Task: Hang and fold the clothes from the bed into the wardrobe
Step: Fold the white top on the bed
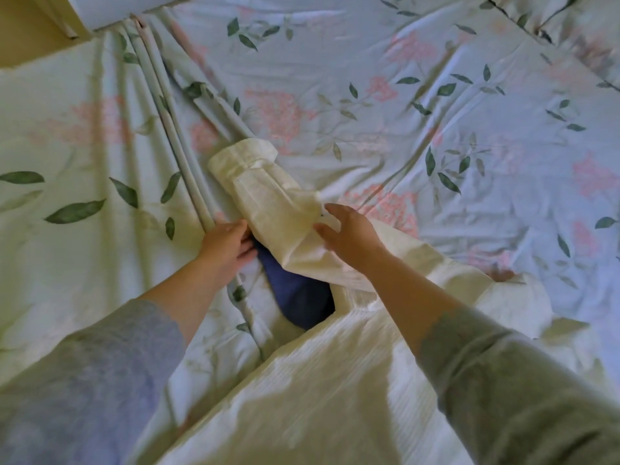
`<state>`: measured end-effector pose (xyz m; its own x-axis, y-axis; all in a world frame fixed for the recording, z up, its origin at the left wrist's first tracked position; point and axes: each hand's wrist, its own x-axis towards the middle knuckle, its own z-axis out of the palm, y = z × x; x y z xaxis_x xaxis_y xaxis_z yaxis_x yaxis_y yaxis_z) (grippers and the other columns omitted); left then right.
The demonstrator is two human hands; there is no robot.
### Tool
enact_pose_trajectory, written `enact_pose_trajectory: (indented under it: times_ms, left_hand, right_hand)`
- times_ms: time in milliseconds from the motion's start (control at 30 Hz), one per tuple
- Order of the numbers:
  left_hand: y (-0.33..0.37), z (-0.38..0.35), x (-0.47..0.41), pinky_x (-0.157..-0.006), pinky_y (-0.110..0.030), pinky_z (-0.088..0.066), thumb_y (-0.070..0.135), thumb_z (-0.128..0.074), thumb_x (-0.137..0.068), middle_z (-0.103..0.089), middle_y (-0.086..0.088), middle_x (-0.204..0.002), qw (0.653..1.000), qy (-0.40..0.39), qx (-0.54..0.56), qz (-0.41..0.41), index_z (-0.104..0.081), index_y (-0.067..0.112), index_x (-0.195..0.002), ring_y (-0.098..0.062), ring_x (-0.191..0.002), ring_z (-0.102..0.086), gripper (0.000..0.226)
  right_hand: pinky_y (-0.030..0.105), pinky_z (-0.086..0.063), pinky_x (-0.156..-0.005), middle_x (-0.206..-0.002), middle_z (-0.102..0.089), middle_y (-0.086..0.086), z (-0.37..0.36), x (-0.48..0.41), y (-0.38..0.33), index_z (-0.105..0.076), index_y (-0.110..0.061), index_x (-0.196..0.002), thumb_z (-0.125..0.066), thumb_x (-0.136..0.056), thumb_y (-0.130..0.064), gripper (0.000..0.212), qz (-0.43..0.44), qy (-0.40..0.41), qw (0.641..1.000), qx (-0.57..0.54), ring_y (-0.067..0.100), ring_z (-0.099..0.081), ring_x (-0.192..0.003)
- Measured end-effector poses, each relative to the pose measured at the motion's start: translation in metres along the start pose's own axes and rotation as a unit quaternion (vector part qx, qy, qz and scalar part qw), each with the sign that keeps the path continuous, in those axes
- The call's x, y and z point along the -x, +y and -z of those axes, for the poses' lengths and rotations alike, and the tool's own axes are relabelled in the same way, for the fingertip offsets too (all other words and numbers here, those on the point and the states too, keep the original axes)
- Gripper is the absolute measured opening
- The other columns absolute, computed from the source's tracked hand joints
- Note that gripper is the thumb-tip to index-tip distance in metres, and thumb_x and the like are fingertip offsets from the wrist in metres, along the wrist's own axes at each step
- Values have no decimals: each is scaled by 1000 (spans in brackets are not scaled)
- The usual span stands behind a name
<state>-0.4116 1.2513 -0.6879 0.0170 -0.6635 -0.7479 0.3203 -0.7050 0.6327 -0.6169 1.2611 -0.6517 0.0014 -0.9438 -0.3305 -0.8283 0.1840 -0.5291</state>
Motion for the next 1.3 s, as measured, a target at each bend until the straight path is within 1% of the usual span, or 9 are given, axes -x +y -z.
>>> enact_pose_trajectory:
  times_ms: [133, 200, 300, 433, 533, 633, 967, 1133, 1300]
  left_hand:
    - [9, -6, -11, -88, -32, -44, 23, -48, -100, -64, 3, -90, 998, 24, 49, 13, -58, 22, -90, -13, -94, -59, 14]
    - [16, -7, -15, -83, -28, -42, 32, -57, -96, -67, 6, -86, 995, 24, 91, 23, -61, 22, -88, -10, -88, -59, 13]
    - [32, -9, -16, -78, -30, -50, 42, -68, -87, -68, 4, -68, 985, 5, 169, 41, -63, 17, -85, -11, -73, -59, 25]
    - [67, -16, -6, -86, -44, -54, 37, -69, -86, -73, -4, -71, 981, -45, 189, 8, -65, 15, -99, -21, -92, -64, 26]
    - [92, -21, 7, -87, -38, -55, 24, -60, -91, -74, -8, -90, 969, -74, 226, -65, -67, 11, -103, -24, -95, -68, 19]
    - [104, -29, 19, -89, -42, -55, 30, -60, -91, -73, -11, -101, 958, -93, 253, -96, -67, 10, -109, -27, -97, -70, 28]
    - [127, -61, 57, -96, -39, -49, 20, -39, -103, -63, -10, -126, 973, -48, 178, -140, -52, 11, -133, -25, -115, -60, 34]
    - [131, -73, 92, -104, -42, -45, 19, -42, -103, -59, -11, -133, 968, -49, 178, -169, -48, 10, -138, -26, -118, -59, 37]
    - [122, -86, 146, -101, -43, -48, 13, -52, -97, -62, -11, -130, 968, -71, 154, -185, -51, 8, -136, -26, -117, -60, 39]
  right_hand:
    - [41, -57, -80, -93, -65, -2, -13, -29, -31, -46, -12, -131, -60, -93, -38, 48, -59, -17, 992, -108, 15, -65, -63]
    - [33, -52, -62, -72, -54, -3, -12, -46, -39, -51, -14, -95, -61, -91, -29, 18, -83, -21, 993, -85, 16, -58, -59]
    - [28, -34, -54, -62, -46, -3, 1, -66, -55, -47, -17, -66, -58, -92, -25, 29, -39, 23, 994, -103, 16, -45, -59]
    - [28, -49, -69, -84, -64, -1, 34, -80, -75, -67, -17, -103, -55, -96, -24, 15, 43, 75, 978, -188, 21, -62, -80]
    - [17, -48, -57, -104, -65, 1, 52, -82, -71, -58, -17, -125, -53, -99, -25, 28, 31, 99, 975, -198, 15, -64, -70]
    - [32, -57, -81, -130, -58, 6, 56, -73, -59, -43, -18, -142, -55, -98, -29, 46, -10, 82, 974, -212, 22, -68, -97]
    - [40, -58, -79, -94, -69, 0, 50, 51, -8, -66, -12, -111, -50, -94, -14, 24, -157, 135, 963, -171, 21, -69, -86]
    - [47, -56, -90, -115, -54, 12, 29, 91, 4, -43, -4, -137, -56, -93, -22, 50, -339, -43, 888, -308, 28, -58, -95]
    - [48, -42, -107, -144, -43, 8, 29, 122, 5, -27, -18, -152, -54, -97, -24, 62, -308, 29, 819, -483, 28, -44, -129]
